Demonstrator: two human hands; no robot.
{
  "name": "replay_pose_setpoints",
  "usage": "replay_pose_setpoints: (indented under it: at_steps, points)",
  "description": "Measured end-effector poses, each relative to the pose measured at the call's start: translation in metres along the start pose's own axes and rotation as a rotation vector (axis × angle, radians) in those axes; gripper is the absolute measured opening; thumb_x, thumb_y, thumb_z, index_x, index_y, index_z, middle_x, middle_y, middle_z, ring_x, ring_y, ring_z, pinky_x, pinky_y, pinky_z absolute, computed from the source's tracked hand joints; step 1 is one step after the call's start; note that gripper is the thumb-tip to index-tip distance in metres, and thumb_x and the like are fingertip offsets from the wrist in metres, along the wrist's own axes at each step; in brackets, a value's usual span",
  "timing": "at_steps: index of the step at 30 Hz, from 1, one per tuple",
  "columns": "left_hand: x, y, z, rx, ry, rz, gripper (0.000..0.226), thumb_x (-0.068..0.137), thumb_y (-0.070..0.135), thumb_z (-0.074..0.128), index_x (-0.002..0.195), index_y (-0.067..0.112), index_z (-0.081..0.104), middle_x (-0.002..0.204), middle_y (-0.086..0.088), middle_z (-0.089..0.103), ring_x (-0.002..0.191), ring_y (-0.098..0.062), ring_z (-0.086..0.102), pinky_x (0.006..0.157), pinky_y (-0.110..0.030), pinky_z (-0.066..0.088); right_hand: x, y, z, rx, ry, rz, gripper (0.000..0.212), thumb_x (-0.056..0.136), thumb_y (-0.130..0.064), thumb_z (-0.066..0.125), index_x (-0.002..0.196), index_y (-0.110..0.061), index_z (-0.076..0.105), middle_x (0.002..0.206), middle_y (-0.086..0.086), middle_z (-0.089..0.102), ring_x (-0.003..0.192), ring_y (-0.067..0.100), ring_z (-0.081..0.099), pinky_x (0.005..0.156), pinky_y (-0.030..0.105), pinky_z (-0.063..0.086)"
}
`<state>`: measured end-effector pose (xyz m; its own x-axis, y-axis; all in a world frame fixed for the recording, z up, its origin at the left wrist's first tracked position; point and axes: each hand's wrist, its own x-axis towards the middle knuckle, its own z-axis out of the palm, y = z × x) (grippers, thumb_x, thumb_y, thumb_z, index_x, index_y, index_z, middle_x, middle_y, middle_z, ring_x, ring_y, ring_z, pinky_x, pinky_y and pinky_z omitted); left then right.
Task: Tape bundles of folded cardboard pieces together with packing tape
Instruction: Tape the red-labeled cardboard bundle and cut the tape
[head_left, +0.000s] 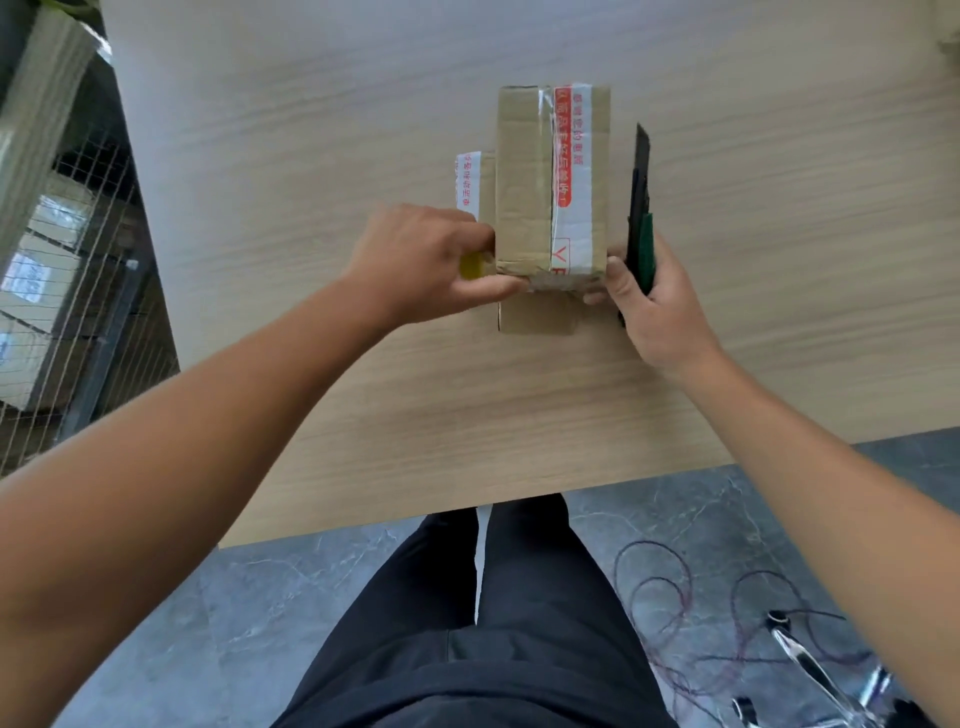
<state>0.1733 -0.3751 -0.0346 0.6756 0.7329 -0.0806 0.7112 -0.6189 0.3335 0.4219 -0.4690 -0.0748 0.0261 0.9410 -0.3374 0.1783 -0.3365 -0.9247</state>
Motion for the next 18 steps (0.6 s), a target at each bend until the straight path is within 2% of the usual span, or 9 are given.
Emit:
replay_pose_setpoints:
  at_steps: [2,4,5,7,8,11,13,15,18]
  points:
    - [-0.003,0.006,-0.002,0.011,-0.017,-0.051,0.073,0.081,0.084,0.034,0.087,0.021,0.07,0.076,0.001,0.067,0.066,-0.024,0.06,0.054,-0.032,0.041,-0.019,-0.016,0.001,-0.125,0.241,0.031,0.032,0.101,-0.045,0.057,0.105,-0.014,0.054,0.093,0.005,0.064,0.085,0.024,0.065,0.081,0.052,0.054]
    - [-0.006,0.012,-0.006,-0.04,-0.047,-0.106,0.079,0.076,0.089,0.032,0.093,0.023,0.071,0.084,0.001,0.071,0.072,-0.023,0.063,0.058,-0.031,0.045,-0.038,-0.04,0.003,-0.185,0.447,-0.012,0.024,0.1,-0.05,0.051,0.089,-0.029,0.048,0.082,-0.001,0.053,0.076,0.019,0.055,0.072,0.046,0.048]
    - [-0.007,0.017,-0.007,-0.061,-0.065,-0.123,0.081,0.074,0.091,0.031,0.095,0.024,0.071,0.087,0.001,0.072,0.075,-0.022,0.064,0.062,-0.033,0.049,-0.046,-0.055,0.007,-0.183,0.479,-0.06,0.022,0.1,-0.051,0.049,0.086,-0.034,0.046,0.081,-0.003,0.051,0.077,0.02,0.053,0.072,0.042,0.046]
    - [-0.009,0.026,-0.011,-0.1,-0.089,-0.135,0.079,0.074,0.091,0.032,0.098,0.026,0.071,0.093,0.001,0.074,0.082,-0.023,0.066,0.071,-0.036,0.054,-0.057,-0.086,0.022,-0.194,0.404,-0.181,0.019,0.101,-0.05,0.046,0.084,-0.042,0.05,0.082,-0.01,0.049,0.082,0.021,0.052,0.076,0.035,0.045]
    - [-0.01,0.031,-0.013,-0.133,-0.099,-0.145,0.075,0.076,0.088,0.036,0.101,0.027,0.071,0.096,0.001,0.074,0.087,-0.024,0.067,0.075,-0.038,0.054,-0.061,-0.097,0.032,-0.226,0.35,-0.225,0.017,0.102,-0.047,0.046,0.087,-0.043,0.051,0.084,-0.011,0.048,0.085,0.022,0.051,0.08,0.036,0.046]
    - [-0.016,0.035,-0.016,-0.312,-0.087,-0.199,0.052,0.089,0.067,0.047,0.116,0.029,0.069,0.112,0.003,0.072,0.102,-0.021,0.065,0.089,-0.041,0.053,-0.064,-0.109,0.056,-0.367,0.243,-0.241,0.014,0.105,-0.032,0.049,0.097,-0.024,0.058,0.095,-0.003,0.054,0.097,0.021,0.052,0.092,0.045,0.045]
    - [-0.023,0.031,-0.017,-0.441,-0.087,-0.235,0.045,0.092,0.051,0.05,0.127,0.028,0.065,0.123,0.003,0.068,0.111,-0.019,0.062,0.098,-0.041,0.05,-0.065,-0.105,0.062,-0.471,0.171,-0.143,0.02,0.105,-0.031,0.049,0.112,-0.018,0.063,0.112,-0.002,0.057,0.111,0.017,0.052,0.103,0.038,0.042]
    - [-0.033,0.024,-0.014,-0.49,-0.065,-0.267,0.039,0.096,0.041,0.054,0.132,0.03,0.062,0.121,0.003,0.068,0.11,-0.019,0.062,0.096,-0.038,0.05,-0.067,-0.102,0.067,-0.548,0.118,-0.065,0.036,0.105,-0.033,0.047,0.13,-0.012,0.062,0.134,-0.003,0.054,0.126,0.013,0.048,0.107,0.028,0.038]
    - [-0.049,0.011,-0.009,-0.503,-0.021,-0.307,0.028,0.096,0.043,0.06,0.123,0.036,0.065,0.097,0.008,0.069,0.092,-0.016,0.064,0.078,-0.032,0.049,-0.069,-0.103,0.072,-0.569,0.065,0.015,0.048,0.106,-0.038,0.043,0.144,-0.01,0.055,0.157,-0.006,0.04,0.142,0.009,0.037,0.114,0.025,0.031]
